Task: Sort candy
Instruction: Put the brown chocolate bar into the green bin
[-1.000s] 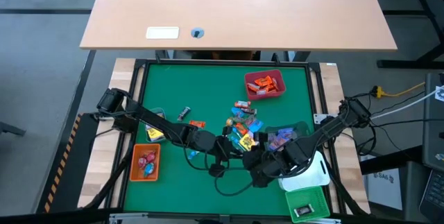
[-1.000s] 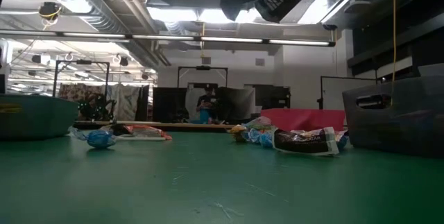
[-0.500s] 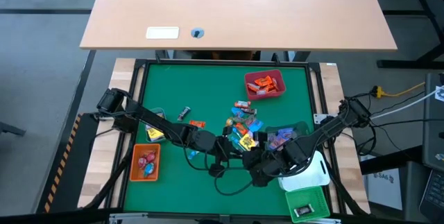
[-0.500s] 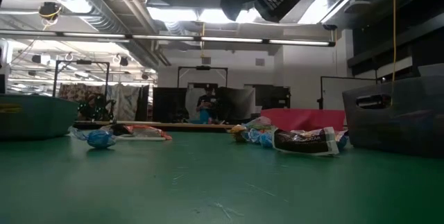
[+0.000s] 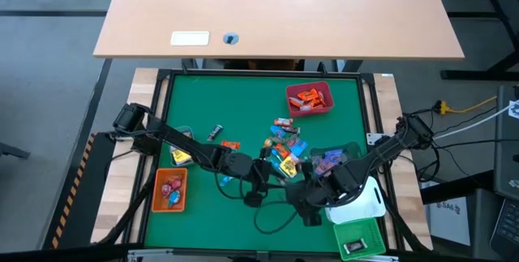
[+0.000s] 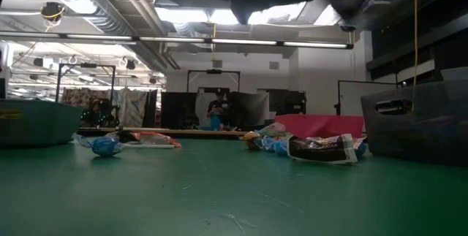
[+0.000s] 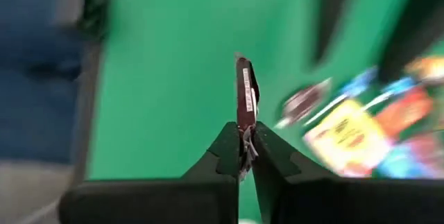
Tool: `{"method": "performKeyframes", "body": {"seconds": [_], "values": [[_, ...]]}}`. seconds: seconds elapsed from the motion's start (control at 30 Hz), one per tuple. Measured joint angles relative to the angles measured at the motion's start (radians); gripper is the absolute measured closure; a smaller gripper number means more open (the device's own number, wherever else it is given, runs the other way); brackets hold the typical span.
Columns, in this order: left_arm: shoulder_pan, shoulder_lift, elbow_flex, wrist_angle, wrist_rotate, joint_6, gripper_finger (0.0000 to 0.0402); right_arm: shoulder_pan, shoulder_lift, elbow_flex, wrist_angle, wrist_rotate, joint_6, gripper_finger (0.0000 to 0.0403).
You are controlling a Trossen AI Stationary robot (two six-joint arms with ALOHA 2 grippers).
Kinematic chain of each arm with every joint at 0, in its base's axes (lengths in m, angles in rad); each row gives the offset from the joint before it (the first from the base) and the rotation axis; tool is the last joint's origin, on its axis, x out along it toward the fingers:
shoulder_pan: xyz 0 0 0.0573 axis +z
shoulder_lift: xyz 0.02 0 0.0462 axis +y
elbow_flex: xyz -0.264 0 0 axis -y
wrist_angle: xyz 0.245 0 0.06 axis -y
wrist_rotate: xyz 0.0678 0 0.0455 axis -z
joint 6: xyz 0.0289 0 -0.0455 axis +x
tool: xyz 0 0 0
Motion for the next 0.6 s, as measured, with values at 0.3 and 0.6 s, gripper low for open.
{"method": "performKeyframes", "body": {"seconds": [0.3, 0.6], "values": [[0.000, 0.000, 0.000, -0.019, 0.000, 0.000, 0.0272, 0.085, 0.000, 0.000, -0.089, -0.308, 0.235, 0.0383], [0.000, 0.000, 0.000, -0.019, 0.001, 0.000, 0.0272, 0.283, 0.000, 0.000, -0.191, -0.353, 0.641, 0.0384]]}}
